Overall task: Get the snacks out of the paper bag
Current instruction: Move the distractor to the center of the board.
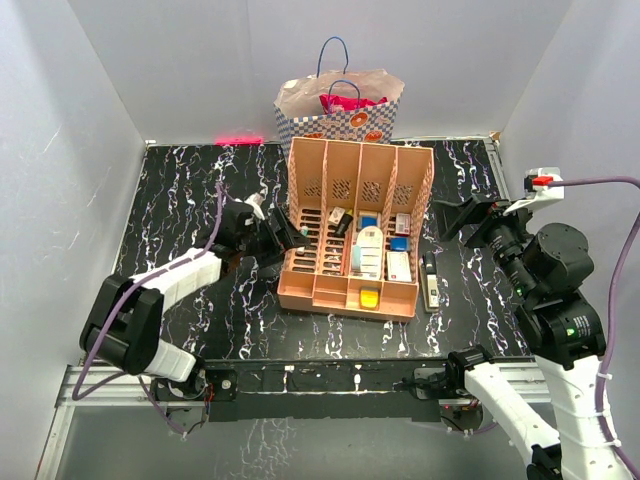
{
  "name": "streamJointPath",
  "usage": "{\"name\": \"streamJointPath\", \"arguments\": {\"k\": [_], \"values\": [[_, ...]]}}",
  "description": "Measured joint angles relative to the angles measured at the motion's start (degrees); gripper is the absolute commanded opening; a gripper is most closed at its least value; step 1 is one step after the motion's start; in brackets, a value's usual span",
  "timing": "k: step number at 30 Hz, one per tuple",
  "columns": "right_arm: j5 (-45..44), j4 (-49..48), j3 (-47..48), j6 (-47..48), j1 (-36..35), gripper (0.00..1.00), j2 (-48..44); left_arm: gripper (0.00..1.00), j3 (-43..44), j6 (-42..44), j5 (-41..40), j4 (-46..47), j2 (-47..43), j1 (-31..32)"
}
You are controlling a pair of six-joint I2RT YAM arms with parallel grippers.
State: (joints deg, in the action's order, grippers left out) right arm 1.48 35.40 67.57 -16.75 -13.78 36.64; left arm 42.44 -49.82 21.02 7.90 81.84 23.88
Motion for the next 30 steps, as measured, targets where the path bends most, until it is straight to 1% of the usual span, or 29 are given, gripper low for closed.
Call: {"name": "streamJointPath", "arguments": {"k": [5,13,17,24,30], "values": [[0.0,-0.24,-0.74,-0.02,0.0,0.98,-0.07,0.98,1.42,-2.12,0.39,5.49,4.09,3.96],[0.0,-0.55,-0.94,0.24,0.0,0.98,-0.04,0.98,7.96,-4.52,0.42,10.64,12.72,11.08],[-0.04,-0.48,-0.94,0.5,0.0,0.98,-0.07,0.98,8.59,-5.16,0.42,12.46,13.55,12.81],[-0.02,-0.48,-0.94,1.01,0.0,0.98,-0.07,0.98,10.67,-5.62,0.39,13.25,15.98,13.86],[-0.02,-0.5,-0.94,1.31,0.0,0.98,-0.07,0.98,13.92,-5.86,0.44,15.26,19.47,17.35]]}}
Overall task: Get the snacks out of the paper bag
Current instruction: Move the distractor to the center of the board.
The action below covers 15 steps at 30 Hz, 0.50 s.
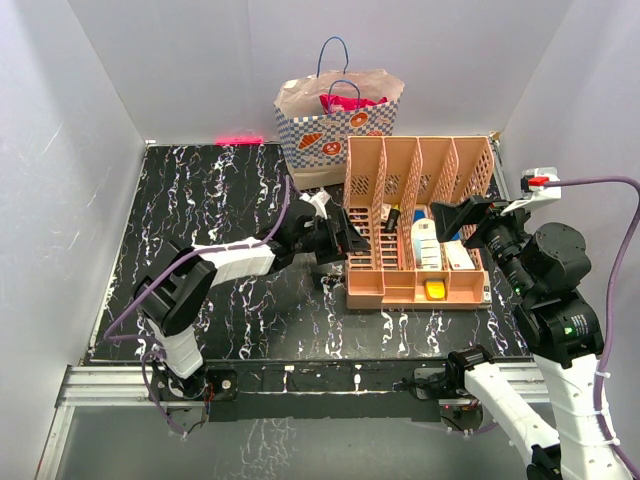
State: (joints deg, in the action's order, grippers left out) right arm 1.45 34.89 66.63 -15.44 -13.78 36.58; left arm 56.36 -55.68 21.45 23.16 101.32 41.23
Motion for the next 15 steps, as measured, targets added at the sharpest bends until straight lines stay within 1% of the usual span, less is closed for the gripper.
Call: {"name": "streamJointPath", "arguments": {"k": [3,6,11,15], "values": [[-0.02,0.02,0.0,0.15,0.0,0.98,0.0,0.98,0.48,1.25,-0.33,-0.94,-0.07,1.05],[-0.07,0.02,0.0,0.37,0.0,0.98,0.0,0.98,1.2,4.72,-2.45,-5.97,-1.88,1.49],[-0.2,0.02,-0.15,0.74,0.0,0.98,-0.24,0.98,4.63,13.11,-9.07,-18.86,-10.34,0.92],[-0.2,-0.42,-1.36,1.2,0.0,0.98,-0.42,0.98,9.49,18.82,-13.81,-26.84,-16.81,-1.49]]}}
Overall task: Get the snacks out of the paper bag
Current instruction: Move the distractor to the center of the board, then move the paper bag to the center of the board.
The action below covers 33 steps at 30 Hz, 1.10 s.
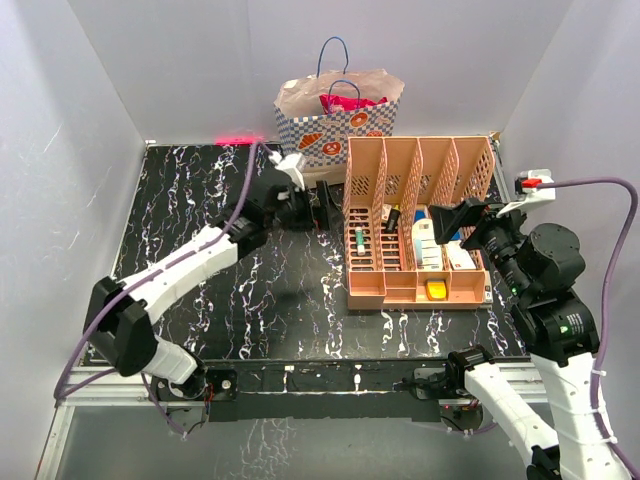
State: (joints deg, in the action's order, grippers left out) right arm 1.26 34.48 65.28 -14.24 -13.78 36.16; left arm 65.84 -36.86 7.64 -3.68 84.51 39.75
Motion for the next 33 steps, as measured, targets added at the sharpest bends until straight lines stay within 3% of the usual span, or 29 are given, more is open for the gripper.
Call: {"name": "streamJointPath", "arguments": {"k": [5,11,14,20,25,33], "values": [[0.66,0.07,-1.38,0.46,0.0,0.98,0.37,0.98,8.7,6.49,-2.84,-6.4,-1.46,-3.96],[2.4,-0.04,-1.36,0.42,0.0,0.98,0.68,0.98,23.15,15.52,-6.14,-9.68,4.33,-7.67],[3.21,-0.02,-1.38,0.39,0.0,0.98,0.68,0.97,28.39,19.89,-7.67,-6.99,8.07,-8.44],[3.91,0.0,-1.36,0.39,0.0,0.98,0.68,0.81,34.18,26.97,-8.63,1.92,16.61,-9.33],[4.39,0.02,-1.36,0.39,0.0,0.98,0.59,0.81,46.84,31.08,-9.31,4.59,28.5,-9.55],[4.7,0.11,-1.36,0.39,0.0,0.98,0.46,0.71,59.84,34.18,-10.25,6.84,39.8,-9.64]]}}
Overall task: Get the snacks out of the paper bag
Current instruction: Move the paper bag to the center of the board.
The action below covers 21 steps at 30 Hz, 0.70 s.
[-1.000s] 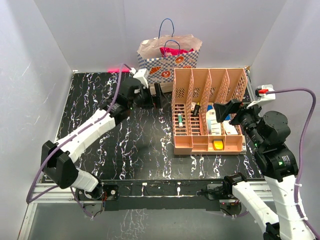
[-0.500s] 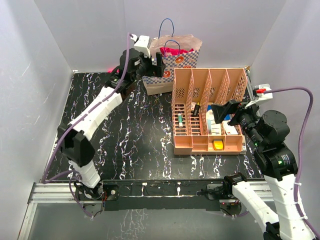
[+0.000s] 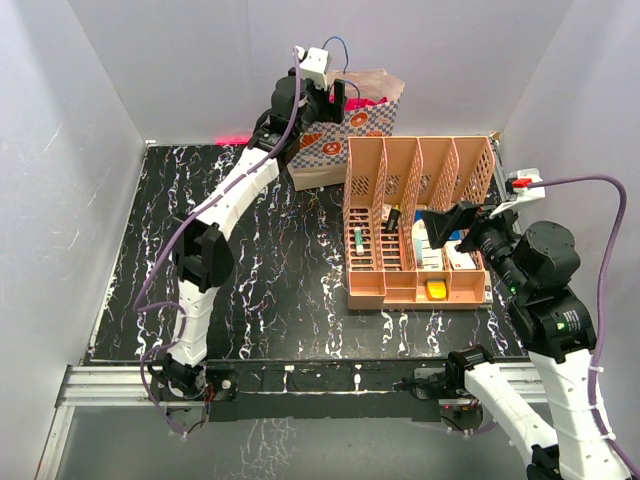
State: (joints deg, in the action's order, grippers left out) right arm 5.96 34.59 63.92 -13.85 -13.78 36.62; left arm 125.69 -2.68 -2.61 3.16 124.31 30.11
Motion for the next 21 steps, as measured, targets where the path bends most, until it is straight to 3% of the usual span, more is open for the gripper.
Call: {"name": "streamJointPath", "arguments": {"k": [4,9,12,21], "values": [[-0.11,0.59,0.02,0.02,0.0,0.98,-0.5,0.57,4.59,0.96,-0.2,0.94,3.87,0.0],[-0.46,1.57,0.04,0.07,0.0,0.98,-0.92,0.18,5.97,1.62,-0.39,1.36,6.01,-0.09],[-0.46,1.68,0.04,0.07,0.0,0.98,-0.96,0.0,5.97,2.12,-0.42,2.12,6.01,-0.48],[-0.09,1.66,0.04,0.04,0.0,0.98,-0.9,0.0,-2.23,3.78,-3.34,4.44,1.16,-2.21]]}}
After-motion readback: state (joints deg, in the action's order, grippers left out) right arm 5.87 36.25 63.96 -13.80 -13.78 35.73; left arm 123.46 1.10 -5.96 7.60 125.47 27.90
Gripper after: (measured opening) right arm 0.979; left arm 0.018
